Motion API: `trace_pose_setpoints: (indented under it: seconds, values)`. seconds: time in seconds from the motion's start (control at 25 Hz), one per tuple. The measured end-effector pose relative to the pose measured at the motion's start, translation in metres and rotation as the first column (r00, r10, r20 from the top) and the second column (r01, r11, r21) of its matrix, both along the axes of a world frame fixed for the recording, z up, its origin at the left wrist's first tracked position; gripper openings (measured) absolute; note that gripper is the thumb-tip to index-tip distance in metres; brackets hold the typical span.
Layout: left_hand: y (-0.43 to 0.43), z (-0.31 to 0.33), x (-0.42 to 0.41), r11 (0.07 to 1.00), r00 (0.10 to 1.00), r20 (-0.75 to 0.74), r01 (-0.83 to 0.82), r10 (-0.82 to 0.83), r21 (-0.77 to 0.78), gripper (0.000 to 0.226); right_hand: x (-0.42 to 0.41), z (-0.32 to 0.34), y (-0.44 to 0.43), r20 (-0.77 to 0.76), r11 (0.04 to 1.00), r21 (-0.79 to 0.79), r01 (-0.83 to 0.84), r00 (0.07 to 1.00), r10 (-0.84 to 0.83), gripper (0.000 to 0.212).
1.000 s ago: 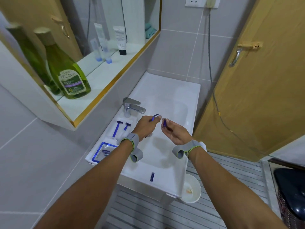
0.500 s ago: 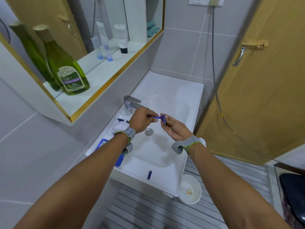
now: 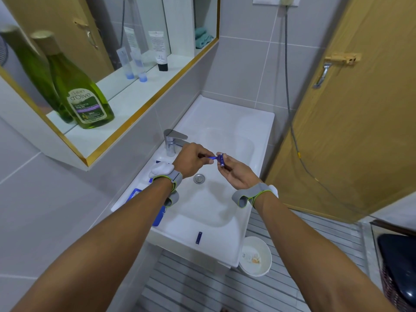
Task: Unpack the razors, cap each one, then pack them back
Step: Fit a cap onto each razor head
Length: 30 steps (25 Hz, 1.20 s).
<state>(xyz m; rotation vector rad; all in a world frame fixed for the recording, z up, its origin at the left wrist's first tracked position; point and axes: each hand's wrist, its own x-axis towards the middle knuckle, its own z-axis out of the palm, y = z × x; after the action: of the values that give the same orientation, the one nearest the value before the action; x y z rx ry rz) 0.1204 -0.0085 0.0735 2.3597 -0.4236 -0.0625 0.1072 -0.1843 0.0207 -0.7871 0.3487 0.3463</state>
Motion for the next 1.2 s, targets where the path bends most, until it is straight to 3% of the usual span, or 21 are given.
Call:
trace_pose_setpoints:
  seconds: [0.52, 1.0, 1.2]
  values:
    - [-0.002, 0.006, 0.010, 1.000, 1.000, -0.024, -0.008, 0.008, -0.023, 0.019, 0.009, 0.010, 0.000, 0.024, 1.000, 0.000, 0.018, 1.000, -0.018, 0.018]
    - [-0.006, 0.013, 0.020, 0.995, 0.998, -0.042, 0.042, -0.038, 0.091, 0.018, 0.022, 0.007, 0.006, -0.021, 1.000, -0.010, 0.012, 1.000, -0.012, 0.017]
    - [-0.004, 0.017, 0.024, 0.996, 0.998, 0.044, 0.032, -0.035, 0.084, 0.018, 0.030, 0.012, 0.011, -0.030, 0.997, 0.058, 0.058, 0.998, -0.056, 0.018]
